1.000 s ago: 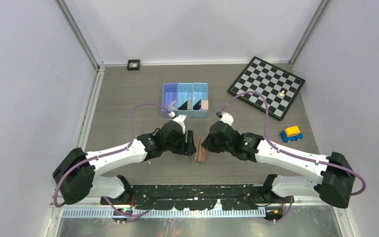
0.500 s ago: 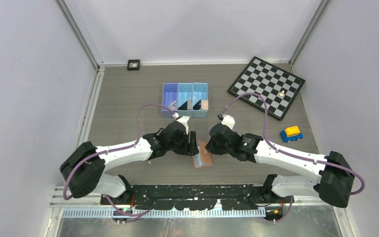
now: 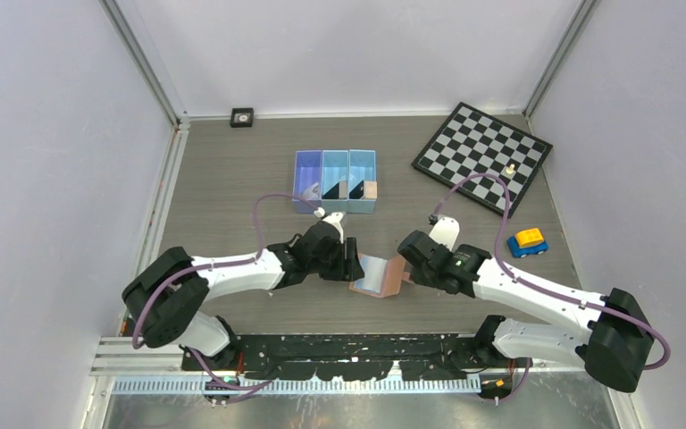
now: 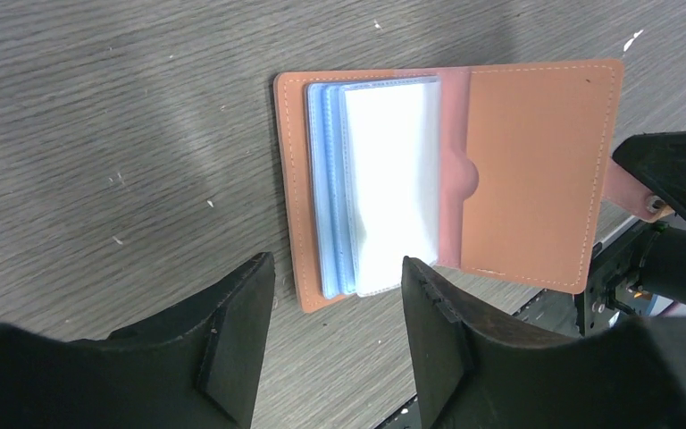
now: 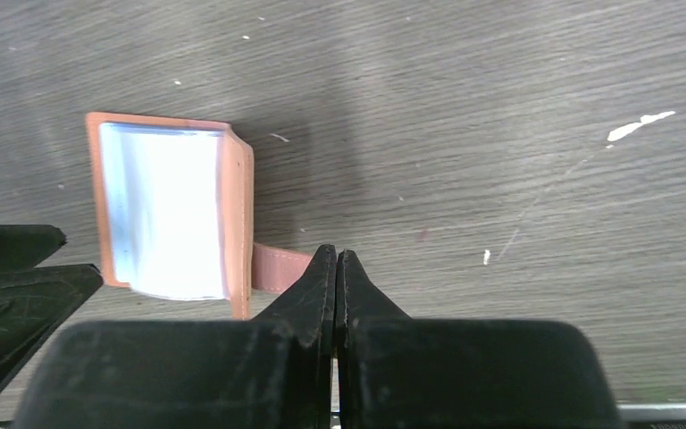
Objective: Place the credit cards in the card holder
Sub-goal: Open the card holder at the center of the board.
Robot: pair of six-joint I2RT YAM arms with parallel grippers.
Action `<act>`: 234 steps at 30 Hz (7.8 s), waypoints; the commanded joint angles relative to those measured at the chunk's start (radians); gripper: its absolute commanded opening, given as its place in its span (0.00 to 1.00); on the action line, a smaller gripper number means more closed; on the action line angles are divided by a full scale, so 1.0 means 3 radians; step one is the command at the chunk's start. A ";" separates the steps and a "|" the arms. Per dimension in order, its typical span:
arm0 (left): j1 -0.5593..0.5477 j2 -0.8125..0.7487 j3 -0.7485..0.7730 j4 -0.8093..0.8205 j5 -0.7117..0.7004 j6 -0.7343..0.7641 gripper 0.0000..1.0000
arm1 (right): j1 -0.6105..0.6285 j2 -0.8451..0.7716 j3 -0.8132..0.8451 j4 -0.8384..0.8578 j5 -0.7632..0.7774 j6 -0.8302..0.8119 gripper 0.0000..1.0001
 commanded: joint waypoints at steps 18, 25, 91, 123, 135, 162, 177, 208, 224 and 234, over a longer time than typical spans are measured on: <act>0.0054 0.0318 0.0009 0.0331 -0.0129 -0.0129 0.44 | -0.0139 0.0039 -0.0135 -0.0255 0.0281 0.0174 0.00; 0.0051 0.0540 0.0065 0.0484 0.0062 -0.0130 0.42 | -0.0140 0.0064 -0.0165 -0.0151 0.0203 0.0169 0.00; 0.0079 -0.0157 -0.0135 0.0451 0.0131 -0.0196 0.15 | -0.0139 -0.0552 -0.0423 0.0267 -0.0542 0.0349 0.70; 0.0688 -0.1179 -0.0225 0.0409 0.1267 -0.0228 0.70 | -0.0141 -0.2141 -0.1245 0.2278 -0.1048 0.0052 0.01; 0.0718 -0.0996 -0.0364 0.1124 0.1722 -0.0654 0.73 | -0.0143 -0.2396 -0.1008 0.2655 -0.1385 -0.0168 0.00; 0.0739 -0.0866 -0.0524 0.2159 0.2024 -0.1336 0.72 | -0.0140 -0.2409 -0.0923 0.3103 -0.1619 -0.0072 0.00; 0.0739 -0.1212 -0.0604 0.1843 0.1705 -0.1188 0.44 | -0.0140 -0.2553 -0.1159 0.2635 -0.1281 -0.0042 0.00; 0.0608 -0.1289 -0.0428 -0.0492 0.0382 -0.0097 0.00 | -0.0139 -0.1227 -0.0631 0.1254 -0.0464 -0.0067 0.65; 0.0360 -0.0782 -0.0142 -0.0560 0.0343 0.0057 0.06 | -0.0102 0.0093 -0.0740 0.2506 -0.1201 0.0083 0.43; 0.0363 -0.0710 -0.0185 -0.0323 0.0527 0.0001 0.20 | -0.0074 0.0701 -0.0724 0.2637 -0.1310 0.0161 0.41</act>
